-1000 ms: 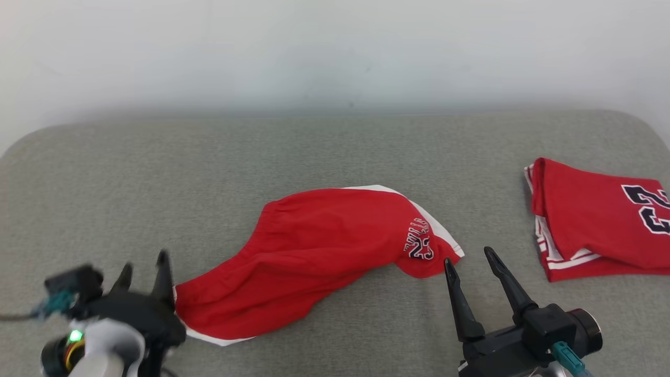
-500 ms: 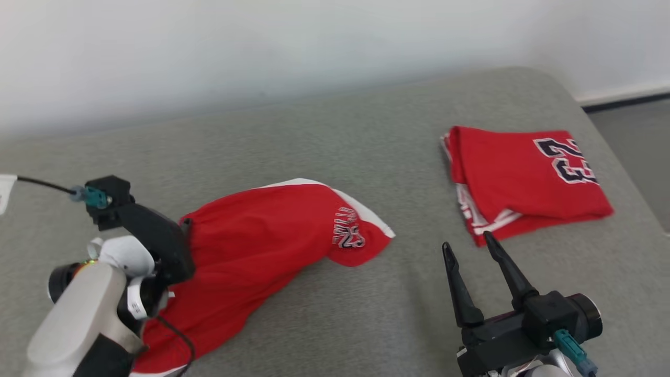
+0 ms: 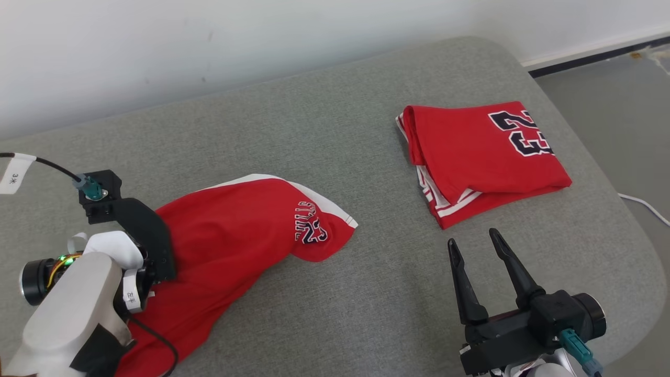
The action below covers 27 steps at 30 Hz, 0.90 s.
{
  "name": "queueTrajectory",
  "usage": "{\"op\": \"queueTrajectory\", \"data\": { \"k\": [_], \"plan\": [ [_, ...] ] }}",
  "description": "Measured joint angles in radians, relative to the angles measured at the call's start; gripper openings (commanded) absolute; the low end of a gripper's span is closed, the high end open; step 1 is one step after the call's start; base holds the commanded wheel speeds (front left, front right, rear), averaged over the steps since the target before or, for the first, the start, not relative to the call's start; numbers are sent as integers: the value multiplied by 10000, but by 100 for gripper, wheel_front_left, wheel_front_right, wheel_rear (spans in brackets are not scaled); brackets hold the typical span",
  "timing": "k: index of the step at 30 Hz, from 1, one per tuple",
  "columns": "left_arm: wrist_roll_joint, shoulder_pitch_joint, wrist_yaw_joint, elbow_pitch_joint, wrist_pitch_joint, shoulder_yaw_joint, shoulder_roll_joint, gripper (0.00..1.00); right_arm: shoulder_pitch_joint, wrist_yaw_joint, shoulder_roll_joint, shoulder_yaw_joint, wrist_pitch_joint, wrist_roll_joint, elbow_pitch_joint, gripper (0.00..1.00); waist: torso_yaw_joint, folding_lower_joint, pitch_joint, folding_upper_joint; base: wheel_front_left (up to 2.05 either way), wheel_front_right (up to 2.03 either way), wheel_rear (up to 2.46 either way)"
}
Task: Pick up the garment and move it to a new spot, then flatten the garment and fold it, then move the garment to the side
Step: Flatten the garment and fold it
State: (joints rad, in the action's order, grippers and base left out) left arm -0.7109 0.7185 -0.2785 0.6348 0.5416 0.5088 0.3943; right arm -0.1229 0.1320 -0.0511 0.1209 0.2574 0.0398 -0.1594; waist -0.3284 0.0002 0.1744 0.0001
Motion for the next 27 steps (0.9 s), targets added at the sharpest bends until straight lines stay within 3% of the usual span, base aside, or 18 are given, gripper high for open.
{"op": "queueTrajectory", "data": {
  "k": [5,10,11,12,14,22,27],
  "plan": [
    [226,37,-219,12,-2,100,48,100,-7,0,6,98,31,15,-29,100,253,0,-17,-1,0,0,0],
    [-199,-20,50,81,234,58,-136,100,-28,0,6,142,38,15,-90,100,339,-2,-10,-1,0,0,0],
    [-280,-27,255,88,276,61,-173,82,-49,0,4,159,38,15,-100,100,326,-1,-1,-1,0,0,0],
    [-416,-50,451,61,234,27,-236,0,-76,0,8,161,38,15,-105,100,312,-1,11,-1,0,0,0],
    [-435,-52,681,-59,-211,31,-384,0,-168,0,6,94,40,12,-86,100,309,-1,47,-1,0,0,0],
    [-422,-536,481,-1453,-2481,-552,-767,0,42,0,6,-121,42,-40,-69,100,761,-2,-8,0,0,0,0],
    [-389,-2410,203,-3381,-2920,-476,-380,0,106,0,10,-194,40,-77,6,100,1290,-1,-101,0,0,0,0]
  ]
}}
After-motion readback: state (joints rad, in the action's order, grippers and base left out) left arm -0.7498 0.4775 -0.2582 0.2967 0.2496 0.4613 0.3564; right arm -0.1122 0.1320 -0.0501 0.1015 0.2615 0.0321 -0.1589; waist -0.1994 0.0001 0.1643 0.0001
